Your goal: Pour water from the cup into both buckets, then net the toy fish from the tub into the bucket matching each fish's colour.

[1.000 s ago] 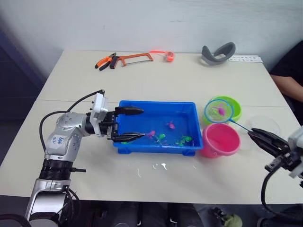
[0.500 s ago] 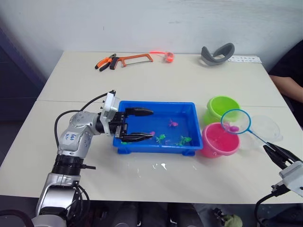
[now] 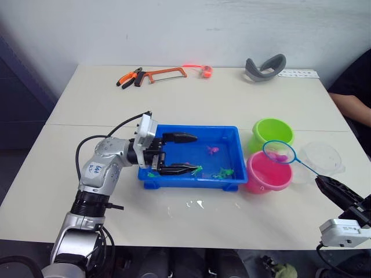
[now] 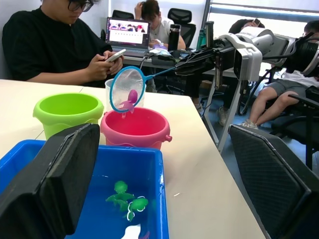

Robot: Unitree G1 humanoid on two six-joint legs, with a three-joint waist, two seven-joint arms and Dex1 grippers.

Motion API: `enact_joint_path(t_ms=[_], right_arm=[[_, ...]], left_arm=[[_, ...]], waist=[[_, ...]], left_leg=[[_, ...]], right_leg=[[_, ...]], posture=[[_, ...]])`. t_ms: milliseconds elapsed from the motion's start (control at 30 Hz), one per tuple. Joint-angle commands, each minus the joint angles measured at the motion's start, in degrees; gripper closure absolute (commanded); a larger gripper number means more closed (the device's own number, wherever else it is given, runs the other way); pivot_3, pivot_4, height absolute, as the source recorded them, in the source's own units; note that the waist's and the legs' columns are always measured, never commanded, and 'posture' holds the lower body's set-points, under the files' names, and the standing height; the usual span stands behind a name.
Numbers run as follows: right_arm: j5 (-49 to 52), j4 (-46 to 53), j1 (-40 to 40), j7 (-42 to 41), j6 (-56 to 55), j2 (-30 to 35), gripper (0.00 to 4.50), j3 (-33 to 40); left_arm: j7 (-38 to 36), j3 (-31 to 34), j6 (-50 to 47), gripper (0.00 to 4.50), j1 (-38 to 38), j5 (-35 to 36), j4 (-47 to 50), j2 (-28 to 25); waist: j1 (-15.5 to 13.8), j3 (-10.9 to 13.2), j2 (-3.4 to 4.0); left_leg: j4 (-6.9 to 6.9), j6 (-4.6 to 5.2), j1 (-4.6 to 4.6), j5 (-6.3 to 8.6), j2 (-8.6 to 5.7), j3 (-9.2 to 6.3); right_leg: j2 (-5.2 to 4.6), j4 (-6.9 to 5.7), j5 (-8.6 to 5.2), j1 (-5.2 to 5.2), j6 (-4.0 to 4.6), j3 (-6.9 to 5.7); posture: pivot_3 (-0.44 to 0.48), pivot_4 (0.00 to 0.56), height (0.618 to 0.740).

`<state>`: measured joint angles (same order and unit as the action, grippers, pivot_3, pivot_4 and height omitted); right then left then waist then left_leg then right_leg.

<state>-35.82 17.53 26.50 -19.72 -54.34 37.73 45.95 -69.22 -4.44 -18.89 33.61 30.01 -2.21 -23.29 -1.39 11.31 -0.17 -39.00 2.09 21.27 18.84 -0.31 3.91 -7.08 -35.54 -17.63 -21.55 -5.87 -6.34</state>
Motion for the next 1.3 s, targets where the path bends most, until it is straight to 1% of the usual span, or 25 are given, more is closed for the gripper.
enact_joint_path(t_ms=[33,200,467,633,733,867,900,967,1000,1100,1133,1167,1233,1267,1300], right_arm=[[-5.2,-0.1,1.2,4.9,-3.5,1.4,4.50,2.9],[-10.6,0.6,2.7,9.6,-4.0,1.3,4.50,3.5],[-13.0,0.6,5.2,14.6,-1.0,0.1,4.50,3.5],[-17.4,-0.2,5.7,18.4,-0.8,-0.4,4.50,3.5],[-18.0,-1.6,5.9,18.9,-1.0,0.4,4.50,1.8],[-15.2,-3.5,6.2,20.3,-0.5,0.0,4.50,0.6],[-11.9,-3.7,6.3,19.2,0.7,-0.2,4.50,0.2],[5.0,-2.4,8.5,11.6,5.5,2.0,4.50,-4.5],[9.9,-1.8,9.3,9.3,6.8,2.9,4.50,-6.1],[27.8,3.6,10.9,2.2,15.5,7.1,4.50,-12.7],[31.8,5.1,10.8,0.6,18.0,7.8,4.50,-13.8],[36.6,7.2,9.8,-1.5,21.7,9.3,4.50,-14.8],[50.8,11.8,6.8,-4.7,33.0,12.5,4.50,-17.0],[55.6,13.3,6.1,-5.5,36.8,13.7,4.50,-17.4],[60.6,14.4,3.0,-5.4,43.2,15.8,4.50,-18.7]], left_arm=[[2.3,-0.1,-1.1,0.02,0.0,0.4,2.5,1.1],[3.8,0.0,-1.3,0.02,0.2,0.5,2.3,2.0],[4.1,-0.5,0.8,0.02,-0.4,-0.9,1.1,2.4],[4.2,-0.3,1.4,0.02,-0.3,-1.4,0.6,2.4],[4.4,-0.4,1.9,0.02,-0.4,-1.8,0.5,2.4],[4.2,-0.2,2.4,0.02,-0.9,-1.8,0.5,2.2],[4.2,0.2,2.5,0.02,-1.2,-1.5,0.6,2.1],[3.3,2.1,2.1,0.02,-2.0,0.4,1.3,1.4],[3.1,2.8,1.9,0.02,-2.3,0.9,1.5,1.1],[2.6,6.5,1.0,0.02,-3.0,2.8,0.7,-1.4],[2.6,7.4,0.7,0.02,-3.1,3.2,0.5,-2.0],[2.5,8.7,0.5,0.02,-3.3,3.4,-0.3,-3.2],[2.0,11.2,-0.1,0.02,-4.0,3.8,-1.5,-5.8],[2.0,11.9,-0.3,0.02,-4.2,4.0,-1.7,-6.5],[2.1,13.1,0.3,0.02,-4.8,3.7,-2.6,-7.6]], waist=[[0.0,0.0,0.00],[0.0,0.0,0.00],[0.1,0.0,0.00],[0.1,0.0,0.00],[0.0,0.0,0.00],[0.1,0.0,0.00],[0.1,0.0,0.00],[0.1,0.0,0.00],[0.1,0.0,0.00],[0.1,0.0,0.02],[0.2,0.0,0.02],[0.2,0.0,0.02],[0.7,0.0,0.05],[0.7,0.0,0.05],[0.8,0.0,0.07]], left_leg=[[0.00,0.00,0.00,0.00,0.00,0.01],[-0.01,0.00,-0.01,0.00,0.00,0.02],[0.00,0.00,-0.02,0.00,0.01,0.03],[-0.01,0.00,-0.02,0.00,0.01,0.03],[0.00,0.00,-0.03,0.00,0.01,0.03],[0.00,0.00,-0.03,0.00,0.01,0.03],[0.00,0.00,-0.03,0.00,0.01,0.03],[0.00,0.00,-0.03,0.00,0.01,0.03],[0.01,0.00,-0.03,0.00,0.01,0.03],[0.01,0.00,-0.04,0.00,0.02,0.03],[0.02,0.00,-0.04,0.00,0.03,0.02],[0.03,0.00,-0.07,0.00,0.06,0.02],[0.02,0.02,-0.09,0.01,0.07,0.01],[0.02,0.02,-0.09,0.01,0.09,-0.02],[0.01,0.02,-0.11,0.01,0.09,-0.04]], right_leg=[[0.01,0.00,0.00,0.00,0.00,0.00],[0.00,0.01,0.00,0.00,0.01,0.02],[0.00,0.02,-0.01,0.01,0.02,0.02],[0.00,0.02,-0.02,0.01,0.03,0.03],[-0.01,0.05,-0.03,0.01,0.04,0.03],[-0.02,0.05,-0.03,0.01,0.04,0.03],[-0.02,0.05,-0.04,0.00,0.05,0.03],[-0.02,0.06,-0.04,0.00,0.05,0.03],[-0.02,0.06,-0.04,0.01,0.05,0.03],[-0.12,0.06,-0.04,0.01,0.06,0.03],[-0.18,0.07,-0.05,0.01,0.07,0.03],[-0.24,0.07,-0.05,0.03,0.07,0.02],[-0.29,0.06,-0.05,0.04,0.07,0.01],[-0.30,0.04,-0.04,0.04,0.07,-0.01],[-0.31,0.03,-0.05,0.05,0.09,-0.03]], posture=[[0.000,0.150,0.740],[0.000,0.150,0.740],[0.000,0.150,0.740],[0.000,0.150,0.740],[0.000,0.150,0.740],[0.000,0.150,0.740],[0.000,0.150,0.740],[0.000,0.150,0.740],[0.000,0.150,0.740],[0.000,0.150,0.740],[0.000,0.150,0.740],[0.000,0.150,0.740],[0.000,0.150,0.740],[0.000,0.150,0.740],[0.000,0.150,0.740]])
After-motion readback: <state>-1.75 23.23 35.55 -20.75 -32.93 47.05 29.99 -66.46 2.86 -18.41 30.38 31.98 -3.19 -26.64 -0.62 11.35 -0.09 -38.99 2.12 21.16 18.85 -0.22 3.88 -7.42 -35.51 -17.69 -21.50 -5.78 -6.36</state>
